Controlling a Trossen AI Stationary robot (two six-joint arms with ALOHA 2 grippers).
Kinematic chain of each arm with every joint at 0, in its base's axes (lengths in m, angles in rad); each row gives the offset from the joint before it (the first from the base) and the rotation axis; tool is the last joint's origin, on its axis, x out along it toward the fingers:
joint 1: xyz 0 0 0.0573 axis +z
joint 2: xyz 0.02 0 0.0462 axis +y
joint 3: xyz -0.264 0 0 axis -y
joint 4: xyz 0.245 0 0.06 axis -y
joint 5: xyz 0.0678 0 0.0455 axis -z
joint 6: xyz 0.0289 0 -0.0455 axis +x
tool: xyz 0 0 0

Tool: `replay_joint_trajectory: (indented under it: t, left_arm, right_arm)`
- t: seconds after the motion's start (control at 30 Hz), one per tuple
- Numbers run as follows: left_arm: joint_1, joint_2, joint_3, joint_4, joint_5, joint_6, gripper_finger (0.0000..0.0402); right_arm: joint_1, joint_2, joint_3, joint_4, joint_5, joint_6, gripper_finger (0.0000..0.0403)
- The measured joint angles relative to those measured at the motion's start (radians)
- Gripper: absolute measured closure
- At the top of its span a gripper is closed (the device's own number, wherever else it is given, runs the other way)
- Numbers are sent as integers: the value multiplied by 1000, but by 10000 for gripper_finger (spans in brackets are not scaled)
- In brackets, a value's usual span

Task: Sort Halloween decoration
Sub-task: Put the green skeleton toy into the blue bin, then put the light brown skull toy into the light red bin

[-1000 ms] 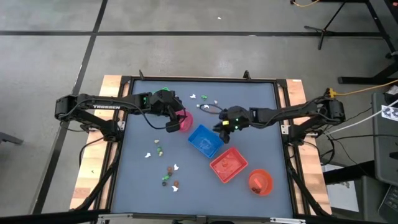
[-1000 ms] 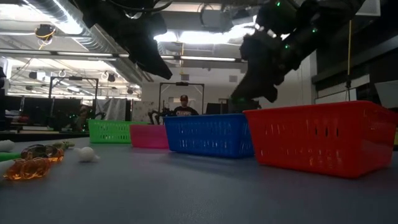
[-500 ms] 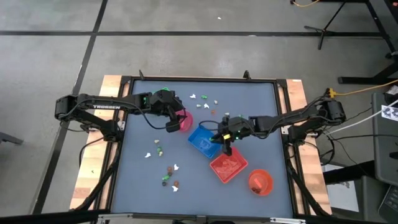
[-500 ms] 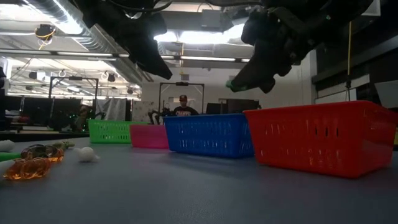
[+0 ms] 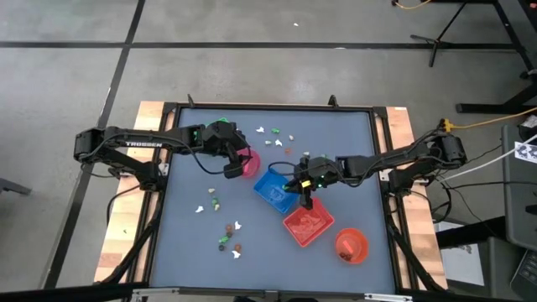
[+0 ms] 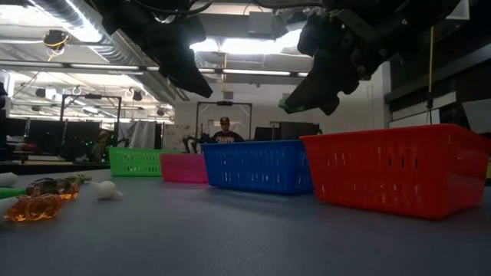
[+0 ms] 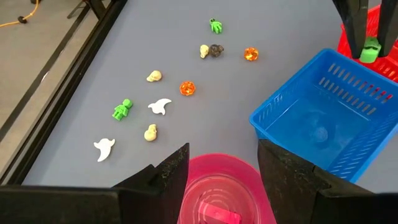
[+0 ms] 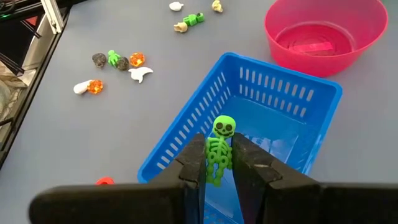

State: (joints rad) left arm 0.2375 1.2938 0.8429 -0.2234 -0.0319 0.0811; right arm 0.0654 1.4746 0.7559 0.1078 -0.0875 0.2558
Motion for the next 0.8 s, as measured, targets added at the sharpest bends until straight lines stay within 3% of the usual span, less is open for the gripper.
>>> replay_joint_trajectory:
  t: [0.47,0.8]
  left_arm:
    - [0,0,0,0,0,0,227]
    - [0,0,0,0,0,0,227]
  right_arm:
    - [0,0,0,0,0,0,340]
    - [0,0,0,0,83,0,233]
